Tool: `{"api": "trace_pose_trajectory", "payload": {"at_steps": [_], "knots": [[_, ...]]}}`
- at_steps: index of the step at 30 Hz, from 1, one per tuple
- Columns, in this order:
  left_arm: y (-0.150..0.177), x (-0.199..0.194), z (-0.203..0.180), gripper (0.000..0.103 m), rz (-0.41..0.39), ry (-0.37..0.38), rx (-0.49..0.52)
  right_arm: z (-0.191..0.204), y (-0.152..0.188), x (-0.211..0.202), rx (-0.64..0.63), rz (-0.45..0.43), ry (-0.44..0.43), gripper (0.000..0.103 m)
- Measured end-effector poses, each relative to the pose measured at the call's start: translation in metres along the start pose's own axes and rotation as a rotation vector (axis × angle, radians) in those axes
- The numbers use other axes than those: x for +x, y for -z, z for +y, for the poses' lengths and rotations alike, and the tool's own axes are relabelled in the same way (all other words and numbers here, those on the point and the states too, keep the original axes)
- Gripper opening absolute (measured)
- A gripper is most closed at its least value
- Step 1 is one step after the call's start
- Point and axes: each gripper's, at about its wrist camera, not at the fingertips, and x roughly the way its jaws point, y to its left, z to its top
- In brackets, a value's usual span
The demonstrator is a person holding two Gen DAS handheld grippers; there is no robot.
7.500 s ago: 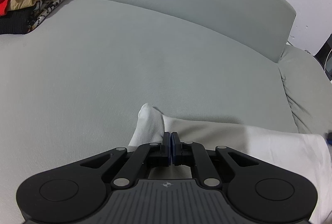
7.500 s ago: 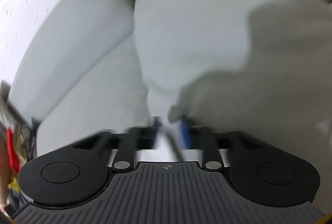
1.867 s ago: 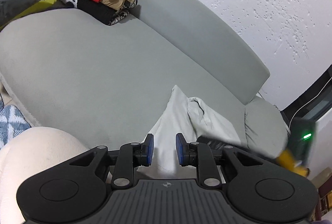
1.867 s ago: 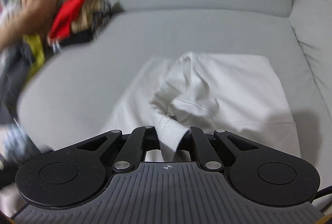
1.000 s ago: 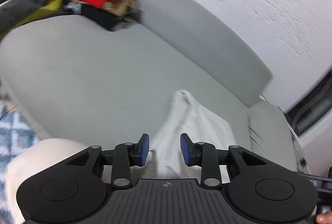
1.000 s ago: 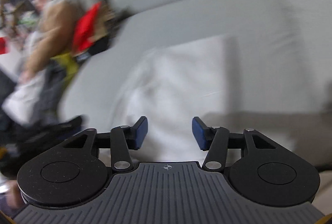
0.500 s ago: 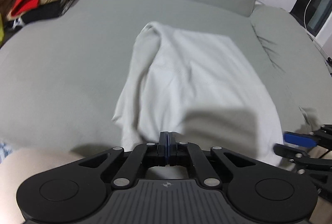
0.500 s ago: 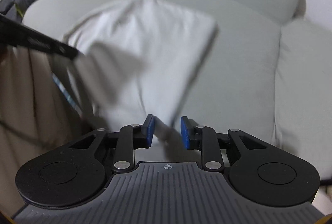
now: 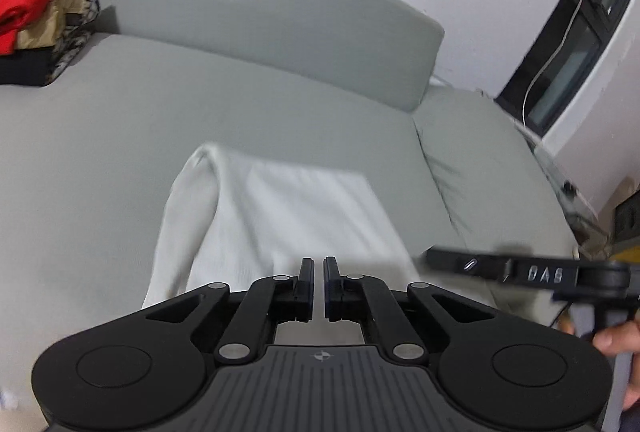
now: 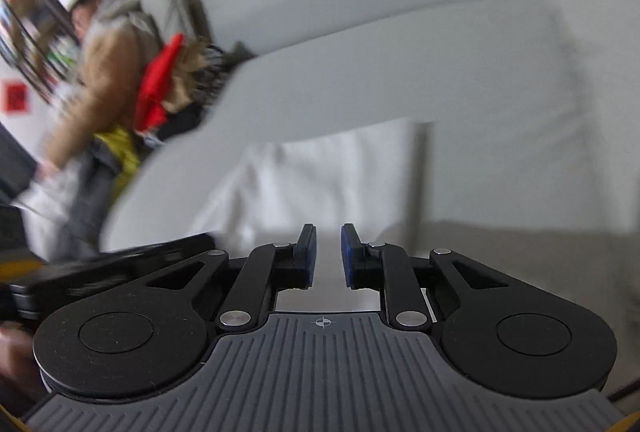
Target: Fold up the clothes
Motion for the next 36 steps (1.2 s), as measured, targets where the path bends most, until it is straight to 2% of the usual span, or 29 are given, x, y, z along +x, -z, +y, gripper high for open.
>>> {"api": "trace_pose_trajectory", "payload": {"at_steps": [4, 6, 7, 10, 13, 15, 18, 20, 23, 24, 26, 27, 28, 30, 35, 36], "knots": [[-0.016, 0.037, 0.022, 0.000, 0.039, 0.004, -0.015, -0.033, -0.019, 0.063, 0.173, 0.106, -0.207, 0.020], [-0.015, 0.051, 0.040, 0.000, 0.061, -0.066, -0.043, -0.054, -0.024, 0.089, 0.247, 0.119, -0.197, 0.002], [-0.014, 0.055, 0.051, 0.002, 0.055, -0.081, -0.076, -0.063, -0.027, 0.097, 0.272, 0.096, -0.195, 0.000], [-0.011, 0.054, 0.080, 0.006, -0.005, -0.055, -0.230, -0.090, -0.040, 0.107, 0.360, -0.025, -0.146, 0.000], [-0.008, 0.051, 0.084, 0.007, -0.078, -0.114, -0.231, -0.108, -0.054, 0.114, 0.409, -0.132, -0.062, 0.000], [-0.004, 0.046, 0.090, 0.007, -0.104, -0.146, -0.266, -0.110, -0.062, 0.113, 0.397, -0.194, 0.055, 0.000], [-0.004, 0.035, 0.089, 0.006, -0.107, -0.146, -0.288, -0.100, -0.063, 0.107, 0.365, -0.181, 0.115, 0.000], [-0.005, 0.020, 0.080, 0.003, -0.114, -0.140, -0.279, -0.083, -0.057, 0.089, 0.292, -0.185, 0.183, 0.011], [-0.005, -0.006, 0.057, 0.004, -0.112, -0.105, -0.238, -0.059, -0.042, 0.055, 0.217, -0.160, 0.208, 0.013], [-0.003, -0.016, 0.045, 0.009, -0.105, -0.092, -0.205, -0.051, -0.037, 0.044, 0.192, -0.151, 0.216, 0.017], [0.006, -0.027, 0.019, 0.022, -0.082, -0.069, -0.126, -0.035, -0.023, 0.024, 0.140, -0.121, 0.230, 0.045], [0.011, -0.031, 0.006, 0.033, -0.070, -0.057, -0.085, -0.027, -0.014, 0.015, 0.114, -0.099, 0.236, 0.051], [0.018, -0.033, -0.005, 0.038, -0.052, -0.042, -0.052, -0.017, -0.004, 0.008, 0.077, -0.084, 0.232, 0.055], [0.033, -0.035, -0.023, 0.038, -0.015, -0.020, 0.002, 0.004, 0.016, -0.006, 0.001, -0.054, 0.223, 0.055], [0.064, -0.039, -0.043, 0.037, -0.006, -0.146, 0.023, 0.040, 0.056, -0.032, -0.148, -0.065, 0.228, 0.053], [0.067, -0.040, -0.045, 0.036, -0.024, -0.170, 0.032, 0.046, 0.063, -0.031, -0.182, -0.057, 0.231, 0.052]]}}
